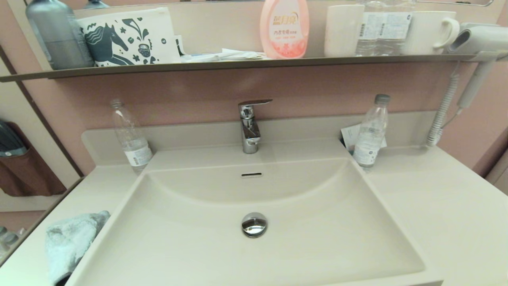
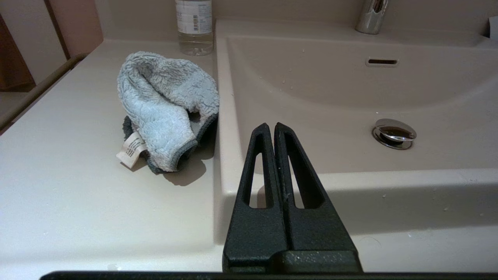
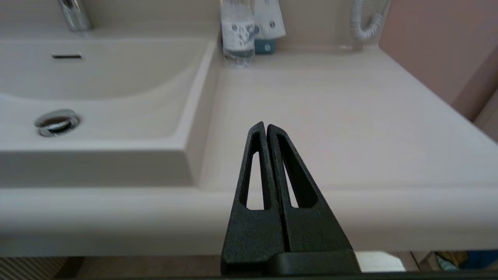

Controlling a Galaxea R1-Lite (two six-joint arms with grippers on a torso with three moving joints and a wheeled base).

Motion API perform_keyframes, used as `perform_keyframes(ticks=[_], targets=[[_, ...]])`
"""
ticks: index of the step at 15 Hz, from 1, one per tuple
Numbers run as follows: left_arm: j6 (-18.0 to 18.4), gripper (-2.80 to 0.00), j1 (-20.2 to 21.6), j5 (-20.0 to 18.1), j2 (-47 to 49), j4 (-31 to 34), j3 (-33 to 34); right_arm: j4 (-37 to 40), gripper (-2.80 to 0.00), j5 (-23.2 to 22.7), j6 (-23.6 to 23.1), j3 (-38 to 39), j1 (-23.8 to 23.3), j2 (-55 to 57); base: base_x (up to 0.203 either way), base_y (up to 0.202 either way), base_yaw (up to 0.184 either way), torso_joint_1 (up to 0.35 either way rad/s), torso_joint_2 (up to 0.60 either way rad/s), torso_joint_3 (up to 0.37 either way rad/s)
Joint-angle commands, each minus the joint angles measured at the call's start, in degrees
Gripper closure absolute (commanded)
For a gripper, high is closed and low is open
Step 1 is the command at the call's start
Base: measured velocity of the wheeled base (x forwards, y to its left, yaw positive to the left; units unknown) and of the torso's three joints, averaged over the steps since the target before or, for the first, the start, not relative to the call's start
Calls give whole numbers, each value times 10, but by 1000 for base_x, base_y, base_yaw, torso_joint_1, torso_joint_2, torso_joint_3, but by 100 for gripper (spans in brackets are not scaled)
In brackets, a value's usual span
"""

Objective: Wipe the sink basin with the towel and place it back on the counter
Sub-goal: Turn on the faucet

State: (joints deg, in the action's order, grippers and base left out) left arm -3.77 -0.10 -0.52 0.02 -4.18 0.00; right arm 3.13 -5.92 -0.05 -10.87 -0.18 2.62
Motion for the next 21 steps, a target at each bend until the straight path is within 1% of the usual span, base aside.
perform_keyframes(ticks=[1,5,8,10,12,13,15,16,17,19,21], targets=[[0,0,0,0,1,0,0,1,0,-4,0,-35,1,47,0,0,0,0,0,0],[-1,0,0,0,1,0,0,-5,0,-24,-1,-132,3,179,0,0,0,0,0,0],[0,0,0,0,1,0,0,-58,0,-55,-22,-171,3,266,0,0,0,0,0,0],[0,0,0,0,1,0,0,-79,0,-72,-55,-192,3,330,0,0,0,0,0,0],[0,0,0,0,1,0,0,-84,0,-95,-103,-220,5,396,0,0,0,0,0,0],[0,0,0,0,1,0,0,-87,0,-100,-118,-234,6,430,0,0,0,0,0,0],[0,0,0,0,1,0,0,-90,0,-103,-131,-265,13,499,0,0,0,0,0,0],[-1,0,0,0,1,0,0,-91,0,-95,-132,-286,25,533,0,0,0,0,0,0],[0,0,0,0,1,0,0,-91,0,-77,-128,-301,54,557,0,0,0,0,0,0],[-1,0,0,0,1,0,0,-94,0,-12,-114,-320,140,607,0,0,0,0,0,0],[0,0,0,0,1,0,0,-122,0,57,-91,-344,230,677,0,0,0,0,0,0]])
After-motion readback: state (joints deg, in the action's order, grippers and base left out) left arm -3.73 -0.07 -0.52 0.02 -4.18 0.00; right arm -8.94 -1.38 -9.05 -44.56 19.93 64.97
